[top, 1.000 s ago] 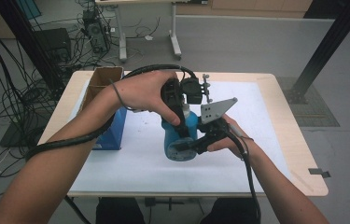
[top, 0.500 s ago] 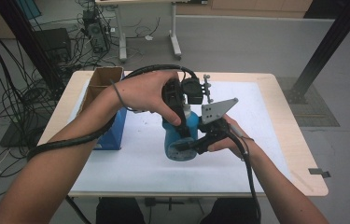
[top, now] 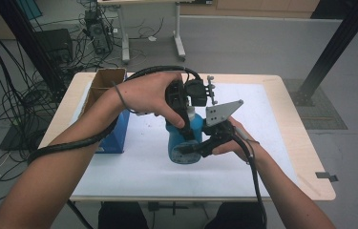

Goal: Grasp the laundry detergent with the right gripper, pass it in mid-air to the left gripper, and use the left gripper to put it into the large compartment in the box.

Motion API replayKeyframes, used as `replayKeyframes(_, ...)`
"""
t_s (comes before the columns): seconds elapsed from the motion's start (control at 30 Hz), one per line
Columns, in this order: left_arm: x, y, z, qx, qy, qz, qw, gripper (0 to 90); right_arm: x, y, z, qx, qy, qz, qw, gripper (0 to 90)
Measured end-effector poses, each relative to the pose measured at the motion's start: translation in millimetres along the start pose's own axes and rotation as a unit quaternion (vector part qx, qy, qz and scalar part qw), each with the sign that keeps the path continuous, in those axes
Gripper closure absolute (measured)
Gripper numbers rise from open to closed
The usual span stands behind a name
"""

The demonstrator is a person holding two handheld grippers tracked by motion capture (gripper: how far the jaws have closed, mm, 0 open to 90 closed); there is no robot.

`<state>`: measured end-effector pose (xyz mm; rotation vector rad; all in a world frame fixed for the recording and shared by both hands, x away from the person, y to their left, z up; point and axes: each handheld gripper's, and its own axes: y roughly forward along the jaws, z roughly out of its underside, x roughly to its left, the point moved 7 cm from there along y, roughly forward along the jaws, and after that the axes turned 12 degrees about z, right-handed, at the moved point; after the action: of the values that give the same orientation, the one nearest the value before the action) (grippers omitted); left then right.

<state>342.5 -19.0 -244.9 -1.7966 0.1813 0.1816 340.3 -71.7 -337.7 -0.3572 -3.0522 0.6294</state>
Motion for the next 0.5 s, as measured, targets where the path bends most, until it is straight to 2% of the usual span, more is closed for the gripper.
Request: replayKeyframes(0.5, -1.3, -2.2, -1.0, 0.002, -0.001, -0.002, 1.0, 37.4, 0.2, -1.1, -1.4, -0.003, -0.002, 0.002, 1.0, 44.3)
